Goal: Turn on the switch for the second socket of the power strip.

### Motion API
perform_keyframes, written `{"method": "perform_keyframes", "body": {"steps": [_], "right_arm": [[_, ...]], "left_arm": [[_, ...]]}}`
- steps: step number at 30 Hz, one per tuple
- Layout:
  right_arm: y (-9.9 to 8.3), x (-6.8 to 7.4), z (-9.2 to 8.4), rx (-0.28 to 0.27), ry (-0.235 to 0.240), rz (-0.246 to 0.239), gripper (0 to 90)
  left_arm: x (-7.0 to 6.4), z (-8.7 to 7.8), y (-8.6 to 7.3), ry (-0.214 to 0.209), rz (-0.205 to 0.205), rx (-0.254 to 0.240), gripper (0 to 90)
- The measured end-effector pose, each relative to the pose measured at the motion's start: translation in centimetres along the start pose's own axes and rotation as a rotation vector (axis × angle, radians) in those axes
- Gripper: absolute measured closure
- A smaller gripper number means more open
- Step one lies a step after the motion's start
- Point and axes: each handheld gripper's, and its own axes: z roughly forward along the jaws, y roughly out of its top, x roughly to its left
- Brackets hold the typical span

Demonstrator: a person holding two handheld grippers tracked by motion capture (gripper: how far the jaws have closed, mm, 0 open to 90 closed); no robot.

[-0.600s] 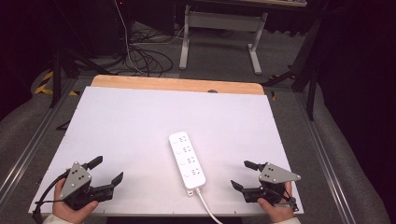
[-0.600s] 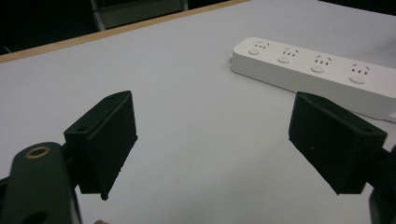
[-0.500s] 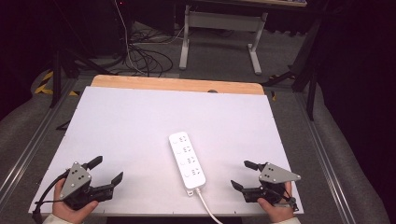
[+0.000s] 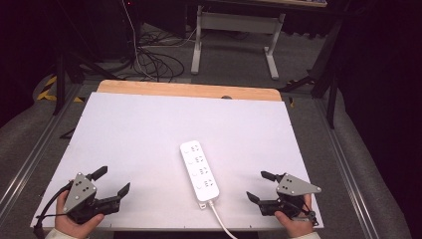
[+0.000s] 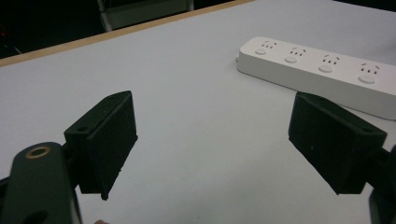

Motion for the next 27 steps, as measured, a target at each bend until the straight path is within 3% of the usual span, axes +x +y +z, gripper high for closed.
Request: {"method": "perform_keyframes", "body": {"steps": [11, 14, 19, 27], "right_arm": [[0.2, -0.1, 0.0, 0.009, -0.025, 0.003, 20.4], [0.5, -0.2, -0.1, 0.01, -0.016, 0.014, 25.5], [1.3, -0.3, -0.5, 0.016, -0.024, -0.008, 26.8], [3.1, -0.4, -0.7, 0.02, -0.006, 0.004, 28.2]], "left_arm": [[-0.1, 0.0, 0.0, 0.005, 0.004, -0.002, 16.0], [-0.1, 0.0, 0.0, 0.005, 0.002, 0.0, 16.0], [-0.1, 0.0, 0.0, 0.006, 0.0, 0.004, 16.1], [0.0, 0.1, 0.0, 0.016, 0.001, 0.007, 16.1]]}}
